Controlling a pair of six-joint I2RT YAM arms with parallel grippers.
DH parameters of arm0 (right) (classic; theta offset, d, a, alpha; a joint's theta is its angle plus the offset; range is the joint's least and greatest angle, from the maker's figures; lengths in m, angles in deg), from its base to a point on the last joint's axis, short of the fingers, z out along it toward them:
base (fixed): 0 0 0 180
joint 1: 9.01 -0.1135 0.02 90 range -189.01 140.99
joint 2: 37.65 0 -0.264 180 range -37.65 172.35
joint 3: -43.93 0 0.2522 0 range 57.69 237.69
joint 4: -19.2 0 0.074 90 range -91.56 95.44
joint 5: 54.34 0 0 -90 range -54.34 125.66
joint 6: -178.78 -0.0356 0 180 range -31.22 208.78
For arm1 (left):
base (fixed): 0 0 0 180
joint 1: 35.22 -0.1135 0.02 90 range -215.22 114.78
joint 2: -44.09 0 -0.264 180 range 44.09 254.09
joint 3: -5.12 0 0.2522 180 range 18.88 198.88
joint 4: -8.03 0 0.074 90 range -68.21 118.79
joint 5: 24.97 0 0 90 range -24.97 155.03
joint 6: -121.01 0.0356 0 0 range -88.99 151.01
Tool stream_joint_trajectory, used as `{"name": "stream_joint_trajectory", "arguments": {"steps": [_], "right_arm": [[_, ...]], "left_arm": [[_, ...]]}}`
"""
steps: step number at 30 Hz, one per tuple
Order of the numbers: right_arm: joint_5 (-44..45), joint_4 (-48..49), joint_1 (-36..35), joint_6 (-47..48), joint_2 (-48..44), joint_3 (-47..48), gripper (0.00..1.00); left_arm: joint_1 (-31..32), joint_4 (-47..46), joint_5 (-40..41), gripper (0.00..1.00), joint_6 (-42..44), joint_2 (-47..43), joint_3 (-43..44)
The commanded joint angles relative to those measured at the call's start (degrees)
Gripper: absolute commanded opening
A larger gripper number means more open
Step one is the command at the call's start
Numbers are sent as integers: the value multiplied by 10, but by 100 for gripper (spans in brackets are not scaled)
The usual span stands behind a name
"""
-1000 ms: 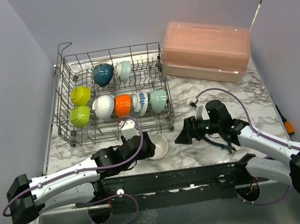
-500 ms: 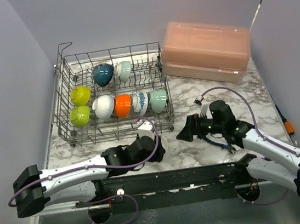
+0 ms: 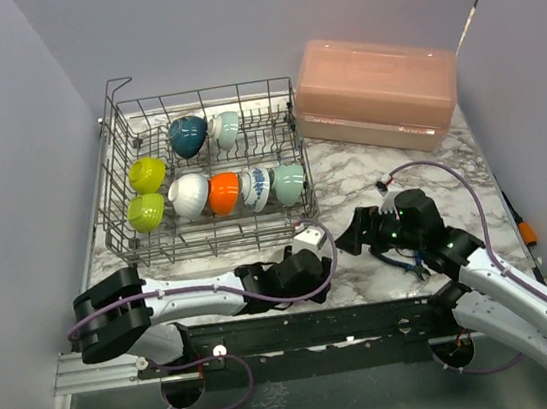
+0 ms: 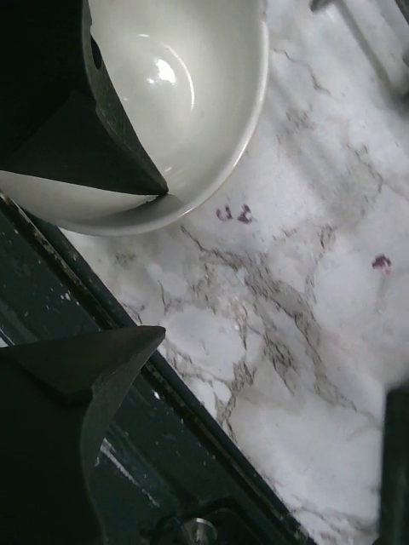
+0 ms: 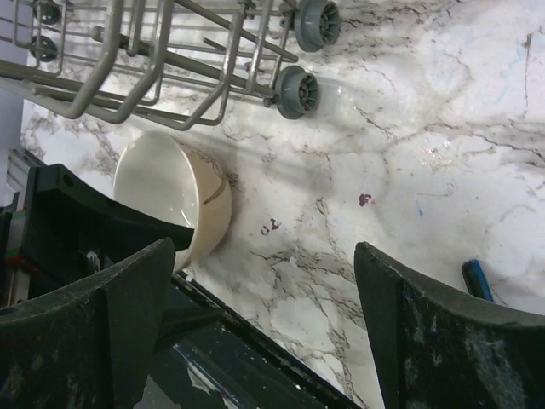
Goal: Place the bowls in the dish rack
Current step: Move the bowl to the center of the board, then pick up the bowl from the center of the board.
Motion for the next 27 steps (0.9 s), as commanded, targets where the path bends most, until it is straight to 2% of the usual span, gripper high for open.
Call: {"name": "stream_joint_trajectory", "arguments": {"steps": [1, 6, 9, 10, 13, 16, 22, 27], "right_arm": [[25, -39, -2, -10, -5, 1, 90], [9, -33, -2, -8, 3, -1, 90], [-12, -26, -2, 4, 14, -1, 91], [-31, -21, -2, 13, 37, -1, 90], [-53, -8, -2, 25, 62, -3, 88], [-80, 13, -2, 30, 93, -8, 79], [-139, 60, -3, 41, 156, -15, 70], [-175, 95, -3, 45, 225, -16, 63]], "left_arm": [[13, -84, -58, 62, 28, 35, 48], [16, -161, -128, 62, 30, 71, 67], [17, -168, -137, 64, 28, 70, 72], [16, -141, -92, 71, 28, 19, 63], [17, -80, -38, 77, 29, -30, 64], [15, -4, 19, 84, 26, -76, 69], [10, 96, 87, 92, 4, -142, 75], [-13, 136, 104, 97, -7, -160, 98]]}}
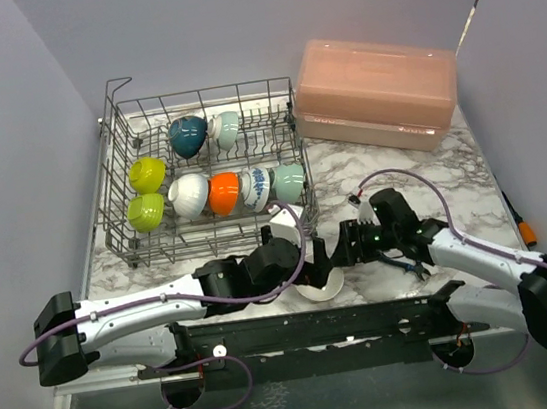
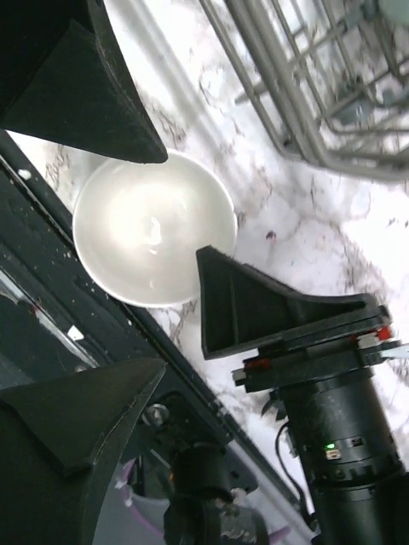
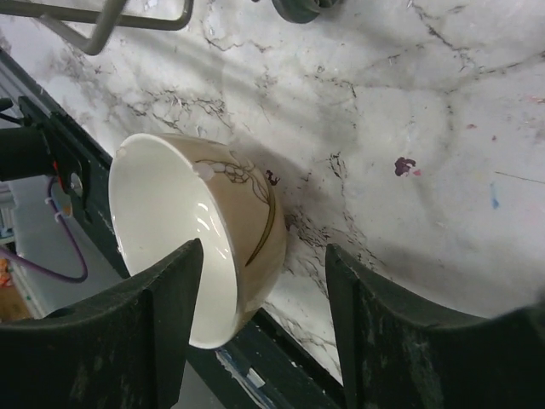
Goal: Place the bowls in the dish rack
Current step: Pick up the bowl from the center of the board.
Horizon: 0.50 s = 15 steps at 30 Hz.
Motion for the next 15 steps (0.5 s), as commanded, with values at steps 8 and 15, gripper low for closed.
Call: {"name": "stream_joint_trajectory", "arguments": {"steps": [8, 15], "right_arm": [[-42, 37, -4, 14, 93, 23, 41], [-22, 6, -4, 28, 69, 33, 10]], "left_arm": [[-94, 77, -55, 98, -8, 3, 74], [-161, 76, -134, 98, 3, 6, 95]]}}
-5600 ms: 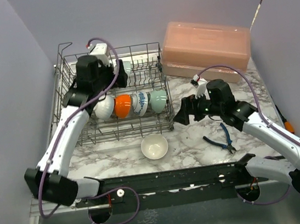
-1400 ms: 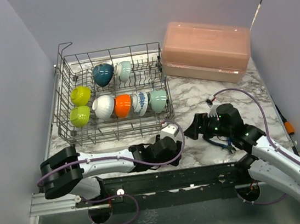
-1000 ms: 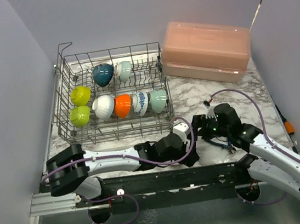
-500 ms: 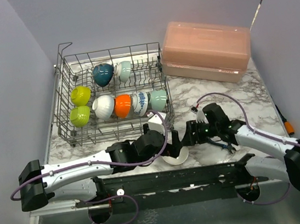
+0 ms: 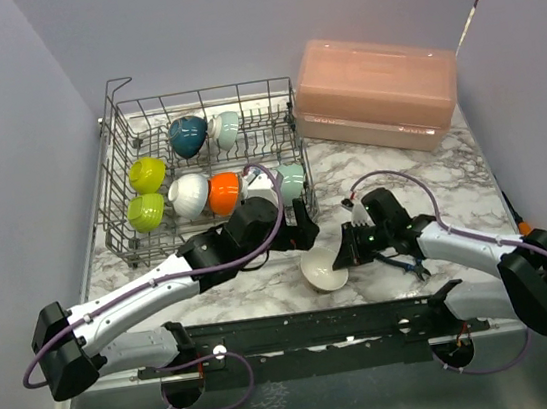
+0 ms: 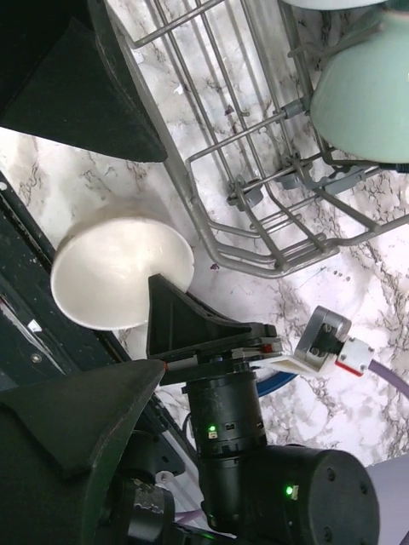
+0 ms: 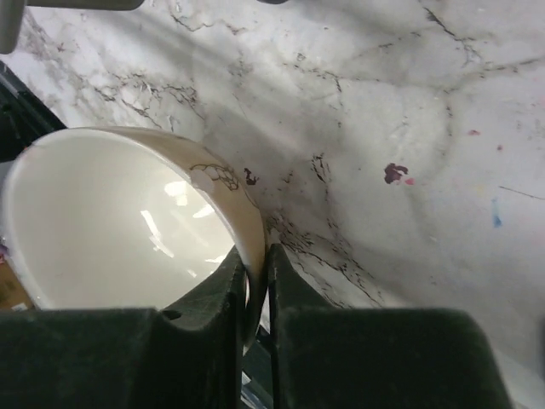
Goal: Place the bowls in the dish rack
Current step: Pick up the bowl from the center of the board.
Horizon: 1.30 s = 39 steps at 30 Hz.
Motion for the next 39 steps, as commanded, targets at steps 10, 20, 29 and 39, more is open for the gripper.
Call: {"name": "stream_joint_trajectory", "arguments": {"steps": [10, 20, 29, 39], "right_arm": [[45, -62, 0, 21, -112, 18, 0], [89, -115, 0, 43, -262, 37, 0], [131, -120, 0, 54, -280, 108, 0], [118, -103, 0, 55, -170, 208, 0]], "left_arm": [[-85, -7, -140, 99, 4, -7, 38], [-164, -60, -253, 99, -30, -19, 35], [-230, -147, -340, 99, -94, -44, 0], [-291, -209, -406, 99, -139, -83, -37]]}}
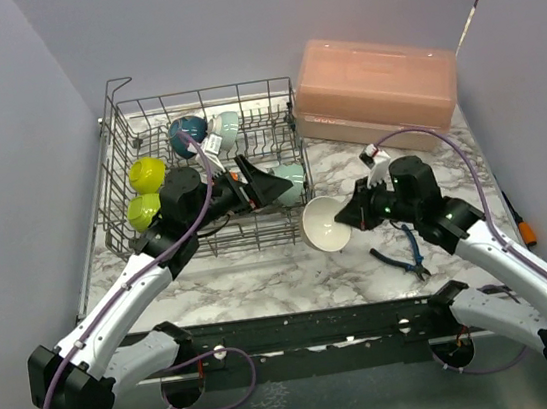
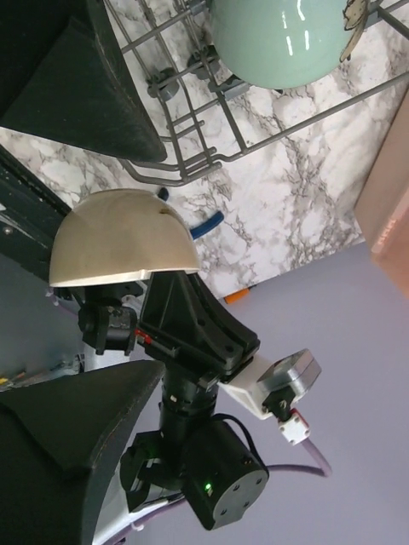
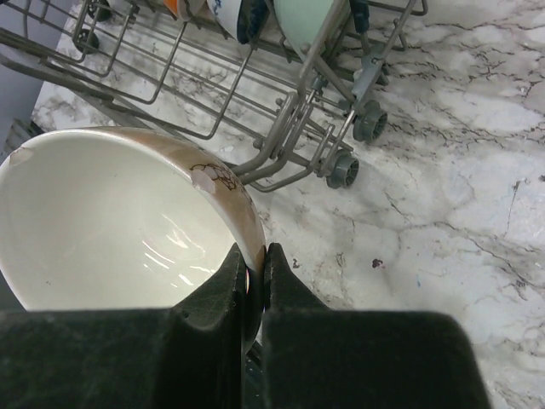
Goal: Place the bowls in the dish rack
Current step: Pick up the bowl from the center of the board.
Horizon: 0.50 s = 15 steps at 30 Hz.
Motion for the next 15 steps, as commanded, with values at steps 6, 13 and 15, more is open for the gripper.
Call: {"name": "stream_joint_trajectory", "arguments": {"steps": [6, 13, 15], "right_arm": [[-21, 63, 2, -3, 85, 97, 0], [-66, 78, 18, 7, 154, 163, 0], [-76, 88, 19, 3, 167, 174, 0]], "left_arm": [[-40, -33, -59, 99, -21, -34, -20], [-49, -16, -68, 99, -6, -26, -20], [-49, -16, -75, 99, -8, -21, -22]]}}
